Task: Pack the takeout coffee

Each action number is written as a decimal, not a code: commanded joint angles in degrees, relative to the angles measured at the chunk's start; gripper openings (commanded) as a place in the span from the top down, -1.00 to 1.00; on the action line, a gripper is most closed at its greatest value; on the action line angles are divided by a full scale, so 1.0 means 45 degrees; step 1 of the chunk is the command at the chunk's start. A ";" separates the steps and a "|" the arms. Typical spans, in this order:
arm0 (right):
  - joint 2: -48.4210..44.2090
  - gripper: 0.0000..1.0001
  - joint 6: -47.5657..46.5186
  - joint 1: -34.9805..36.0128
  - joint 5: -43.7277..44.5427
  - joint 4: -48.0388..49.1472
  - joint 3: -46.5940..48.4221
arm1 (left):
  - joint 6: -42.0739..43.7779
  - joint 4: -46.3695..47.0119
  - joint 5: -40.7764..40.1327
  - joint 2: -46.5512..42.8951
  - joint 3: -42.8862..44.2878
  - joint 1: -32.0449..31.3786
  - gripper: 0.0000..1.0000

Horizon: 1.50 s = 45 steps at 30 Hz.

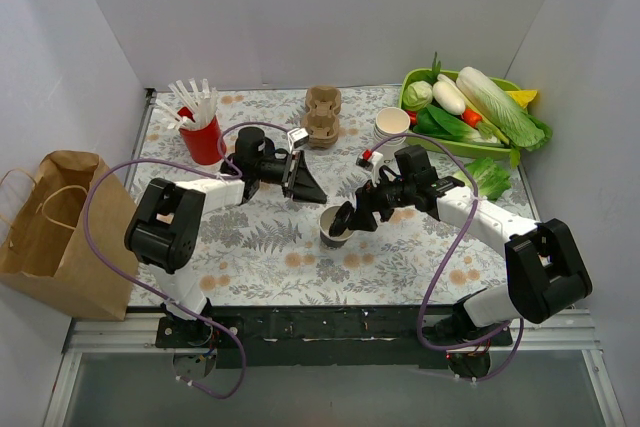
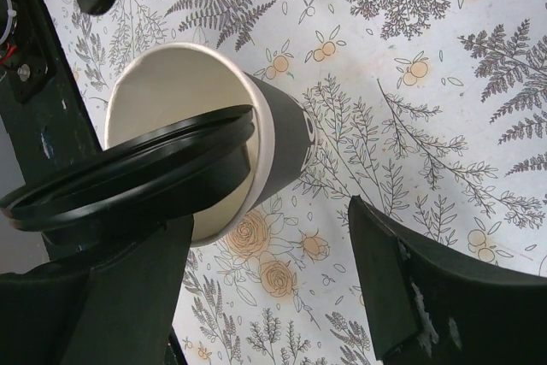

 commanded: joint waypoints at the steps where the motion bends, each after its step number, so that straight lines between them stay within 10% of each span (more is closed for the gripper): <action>1: 0.0117 -0.61 0.0056 0.0026 -0.0233 0.0264 0.0468 | 0.0889 -0.1016 -0.0036 -0.0333 0.0552 0.0255 0.29; 23: 0.0507 -0.61 0.0934 0.0026 -0.0681 0.0459 0.1425 | 0.9834 -0.7991 -0.4723 -0.3808 0.1101 -0.0135 -0.40; 45: 0.0996 -0.61 0.1481 0.0124 -0.0740 0.0537 0.2167 | 0.9152 -0.7620 -0.4529 -0.3848 -0.0014 -0.0331 -0.43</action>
